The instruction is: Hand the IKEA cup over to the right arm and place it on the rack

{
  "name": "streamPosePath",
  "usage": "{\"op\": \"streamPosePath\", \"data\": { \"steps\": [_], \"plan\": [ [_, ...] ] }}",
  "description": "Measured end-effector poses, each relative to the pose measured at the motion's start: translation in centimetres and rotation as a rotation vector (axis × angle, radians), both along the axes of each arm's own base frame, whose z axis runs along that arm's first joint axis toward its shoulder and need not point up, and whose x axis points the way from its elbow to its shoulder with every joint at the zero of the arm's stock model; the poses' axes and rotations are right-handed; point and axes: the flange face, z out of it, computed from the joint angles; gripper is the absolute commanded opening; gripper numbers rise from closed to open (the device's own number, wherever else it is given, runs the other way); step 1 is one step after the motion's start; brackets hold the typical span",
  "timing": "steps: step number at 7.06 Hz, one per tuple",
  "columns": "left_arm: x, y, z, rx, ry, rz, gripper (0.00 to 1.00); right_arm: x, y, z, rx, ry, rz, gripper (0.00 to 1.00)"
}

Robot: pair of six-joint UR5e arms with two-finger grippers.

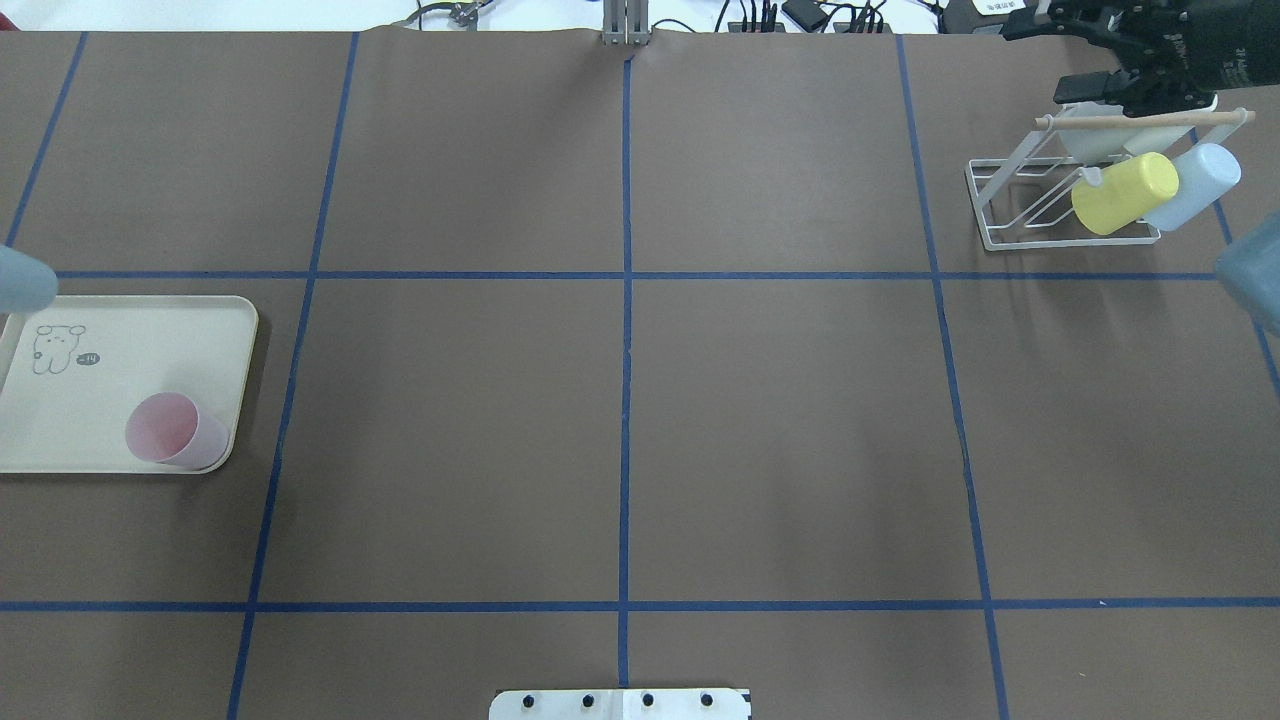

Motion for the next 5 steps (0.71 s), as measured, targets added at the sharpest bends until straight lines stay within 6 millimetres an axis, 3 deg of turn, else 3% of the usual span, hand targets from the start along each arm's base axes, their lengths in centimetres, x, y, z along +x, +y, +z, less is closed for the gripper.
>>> {"op": "streamPosePath", "data": {
  "steps": [2, 3, 5],
  "plan": [
    [1.3, -4.4, -6.9, -0.012, 0.132, -0.179, 0.0, 0.0, -0.1, 0.0, -0.001, 0.0, 0.002, 1.0],
    [3.1, -6.0, -11.0, -0.037, 0.242, -0.245, 0.0, -0.1, -0.2, -0.2, -0.006, -0.005, 0.003, 1.0],
    [9.4, -7.0, -19.3, -0.113, 0.513, -0.329, 0.0, -0.3, -0.2, -0.6, -0.033, -0.028, 0.006, 1.0]
  ]
}}
